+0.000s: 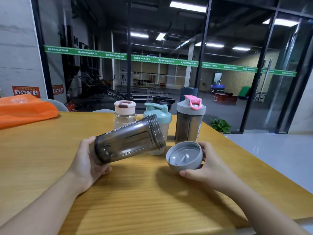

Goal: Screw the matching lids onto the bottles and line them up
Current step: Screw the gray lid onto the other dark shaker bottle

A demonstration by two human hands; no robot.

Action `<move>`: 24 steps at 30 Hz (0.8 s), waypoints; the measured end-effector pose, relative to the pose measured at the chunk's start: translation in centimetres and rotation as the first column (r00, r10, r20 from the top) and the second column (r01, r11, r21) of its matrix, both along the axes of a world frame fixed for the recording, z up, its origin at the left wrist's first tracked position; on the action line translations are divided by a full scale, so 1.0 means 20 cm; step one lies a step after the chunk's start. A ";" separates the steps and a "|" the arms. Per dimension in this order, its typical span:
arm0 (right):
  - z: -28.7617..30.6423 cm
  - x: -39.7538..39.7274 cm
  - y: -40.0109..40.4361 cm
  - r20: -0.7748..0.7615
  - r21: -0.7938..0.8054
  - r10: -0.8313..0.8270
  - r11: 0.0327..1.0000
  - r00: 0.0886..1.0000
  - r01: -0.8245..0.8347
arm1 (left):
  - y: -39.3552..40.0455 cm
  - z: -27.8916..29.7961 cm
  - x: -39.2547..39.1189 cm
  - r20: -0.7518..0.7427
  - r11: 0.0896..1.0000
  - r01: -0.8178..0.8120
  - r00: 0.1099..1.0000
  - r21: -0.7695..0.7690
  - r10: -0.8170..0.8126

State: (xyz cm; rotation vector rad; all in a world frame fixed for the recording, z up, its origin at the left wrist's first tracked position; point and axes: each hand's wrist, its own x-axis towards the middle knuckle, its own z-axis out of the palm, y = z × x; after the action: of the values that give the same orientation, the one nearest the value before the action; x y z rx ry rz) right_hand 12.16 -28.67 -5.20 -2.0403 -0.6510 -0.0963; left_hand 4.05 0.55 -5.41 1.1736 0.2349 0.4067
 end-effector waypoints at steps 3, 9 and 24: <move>0.05 -0.01 0.06 0.031 0.007 0.087 0.996 0.996 -0.088 | 0.01 -0.01 0.01 0.025 1.000 -0.015 1.000 0.003 0.015; 0.12 0.03 0.12 0.041 0.020 0.199 0.980 0.979 -0.200 | 0.03 -0.02 0.03 0.079 0.996 -0.084 0.993 -0.028 0.086; 0.17 0.14 0.25 -0.143 0.122 0.435 0.899 0.889 -0.420 | 0.04 0.02 0.01 0.149 0.983 -0.166 0.977 0.078 0.153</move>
State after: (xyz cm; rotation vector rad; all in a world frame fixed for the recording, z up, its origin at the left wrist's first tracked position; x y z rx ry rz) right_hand 14.98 -23.59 -1.76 -1.7527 -0.9570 0.2983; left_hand 4.24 1.42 -4.97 1.2124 0.1887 0.6461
